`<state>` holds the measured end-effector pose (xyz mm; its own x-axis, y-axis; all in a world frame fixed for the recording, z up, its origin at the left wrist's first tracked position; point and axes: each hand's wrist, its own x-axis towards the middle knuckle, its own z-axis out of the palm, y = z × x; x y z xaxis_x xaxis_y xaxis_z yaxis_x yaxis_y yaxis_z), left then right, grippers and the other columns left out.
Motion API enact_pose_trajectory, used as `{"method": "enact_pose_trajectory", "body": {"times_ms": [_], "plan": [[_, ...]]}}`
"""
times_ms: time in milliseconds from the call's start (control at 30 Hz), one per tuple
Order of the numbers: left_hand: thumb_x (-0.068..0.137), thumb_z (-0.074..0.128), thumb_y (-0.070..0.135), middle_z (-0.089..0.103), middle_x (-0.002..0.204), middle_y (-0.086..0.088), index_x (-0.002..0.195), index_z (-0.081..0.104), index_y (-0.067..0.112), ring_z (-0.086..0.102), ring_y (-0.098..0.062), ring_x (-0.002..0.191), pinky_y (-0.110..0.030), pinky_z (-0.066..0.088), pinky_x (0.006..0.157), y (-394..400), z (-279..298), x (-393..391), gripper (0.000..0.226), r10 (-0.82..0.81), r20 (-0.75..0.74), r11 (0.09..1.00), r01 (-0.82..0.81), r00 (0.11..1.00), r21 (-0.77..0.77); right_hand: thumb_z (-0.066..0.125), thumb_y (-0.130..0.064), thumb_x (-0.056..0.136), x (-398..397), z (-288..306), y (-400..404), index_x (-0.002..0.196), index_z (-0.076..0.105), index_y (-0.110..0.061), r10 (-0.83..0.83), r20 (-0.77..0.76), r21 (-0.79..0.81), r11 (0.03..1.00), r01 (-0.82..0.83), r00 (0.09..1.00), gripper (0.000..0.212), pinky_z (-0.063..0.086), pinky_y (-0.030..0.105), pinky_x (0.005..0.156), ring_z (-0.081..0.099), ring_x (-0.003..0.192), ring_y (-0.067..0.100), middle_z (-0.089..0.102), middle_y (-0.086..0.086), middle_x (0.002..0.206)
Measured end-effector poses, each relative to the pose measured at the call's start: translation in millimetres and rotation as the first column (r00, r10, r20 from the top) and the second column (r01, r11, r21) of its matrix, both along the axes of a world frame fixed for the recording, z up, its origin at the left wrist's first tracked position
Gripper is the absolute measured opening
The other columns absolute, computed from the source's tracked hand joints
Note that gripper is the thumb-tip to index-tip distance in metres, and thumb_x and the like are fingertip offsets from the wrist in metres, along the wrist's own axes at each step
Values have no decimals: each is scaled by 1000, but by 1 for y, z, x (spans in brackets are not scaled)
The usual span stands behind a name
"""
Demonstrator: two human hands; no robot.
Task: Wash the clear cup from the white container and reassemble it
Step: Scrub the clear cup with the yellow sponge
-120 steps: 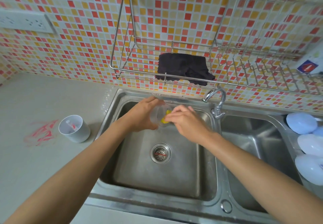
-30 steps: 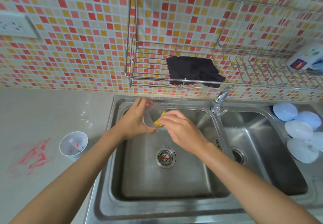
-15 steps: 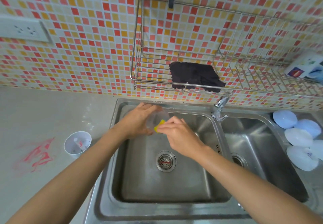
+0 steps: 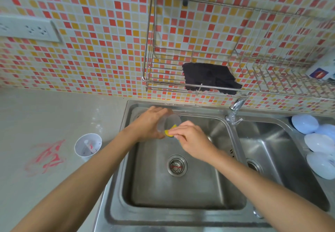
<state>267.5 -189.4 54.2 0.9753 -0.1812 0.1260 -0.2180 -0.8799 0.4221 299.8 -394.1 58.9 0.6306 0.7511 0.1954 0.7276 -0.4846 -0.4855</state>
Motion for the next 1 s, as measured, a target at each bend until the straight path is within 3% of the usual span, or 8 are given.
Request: {"method": "enact_pose_trajectory", "body": {"times_ms": [67, 167, 233, 367, 467, 600, 767, 1000], "plan": [[64, 82, 35, 56, 131, 3, 135, 44, 23, 48, -20, 117, -34, 42, 100, -4, -2, -1, 82, -20, -27, 1000, 20, 999, -18, 71, 8, 69, 9, 0, -8, 103, 74, -17, 116, 314, -115, 990, -83, 942, 42, 49, 38, 83, 55, 101, 21, 72, -5, 101], [65, 83, 32, 56, 131, 2, 136, 45, 19, 49, -21, 117, -26, 35, 100, -9, 0, 0, 82, -24, -7, 999, 24, 1000, -31, 73, 9, 63, 18, 3, -12, 102, 72, -13, 147, 461, -142, 986, -91, 875, 44, 48, 36, 82, 51, 103, 21, 70, -4, 104], [64, 84, 32, 57, 131, 2, 136, 46, 19, 48, -20, 117, -24, 34, 98, -8, 2, 2, 82, -11, -7, 999, 10, 1000, -40, 71, 9, 68, 13, 1, -9, 102, 74, -13, 78, 393, -66, 996, -56, 916, 40, 48, 35, 84, 53, 99, 21, 72, -3, 103], [64, 82, 40, 55, 132, 6, 135, 45, 25, 46, -18, 120, -36, 43, 101, 0, 1, 2, 82, 32, -24, 998, -34, 999, -62, 64, -1, 86, -1, 2, -3, 105, 75, -18, -42, -116, 96, 994, 53, 992, 28, 41, 18, 92, 55, 100, 13, 72, -7, 103], [64, 83, 42, 53, 135, 8, 137, 42, 28, 45, -16, 122, -35, 44, 101, -2, 3, 0, 85, 63, -14, 995, -64, 998, -80, 65, -1, 86, 11, 8, -8, 107, 74, -17, 33, 28, 49, 998, -34, 999, 28, 33, 6, 93, 54, 100, 12, 72, -5, 105], [63, 85, 38, 54, 135, 7, 136, 44, 26, 46, -17, 123, -35, 44, 101, -5, 8, 2, 85, 82, 4, 983, -80, 997, -162, 70, 8, 77, 20, 5, -11, 107, 73, -10, -10, 364, 34, 999, -3, 931, 35, 48, 25, 91, 58, 101, 23, 71, -1, 109], [62, 88, 36, 57, 131, 3, 132, 49, 20, 49, -17, 120, -25, 36, 100, 0, 4, -2, 82, 117, -18, 972, -118, 993, -204, 66, 0, 83, -10, -2, -7, 109, 72, -14, -65, 32, 197, 979, 58, 997, 30, 32, 4, 94, 54, 98, 10, 70, -4, 111], [61, 88, 33, 56, 133, 4, 134, 48, 21, 49, -18, 121, -32, 40, 103, -6, 2, -2, 84, 118, -48, 973, -125, 992, -192, 63, 5, 84, 2, 0, -11, 106, 74, -14, -57, 112, 120, 992, 43, 992, 31, 38, 13, 93, 59, 95, 21, 71, -5, 110]]}}
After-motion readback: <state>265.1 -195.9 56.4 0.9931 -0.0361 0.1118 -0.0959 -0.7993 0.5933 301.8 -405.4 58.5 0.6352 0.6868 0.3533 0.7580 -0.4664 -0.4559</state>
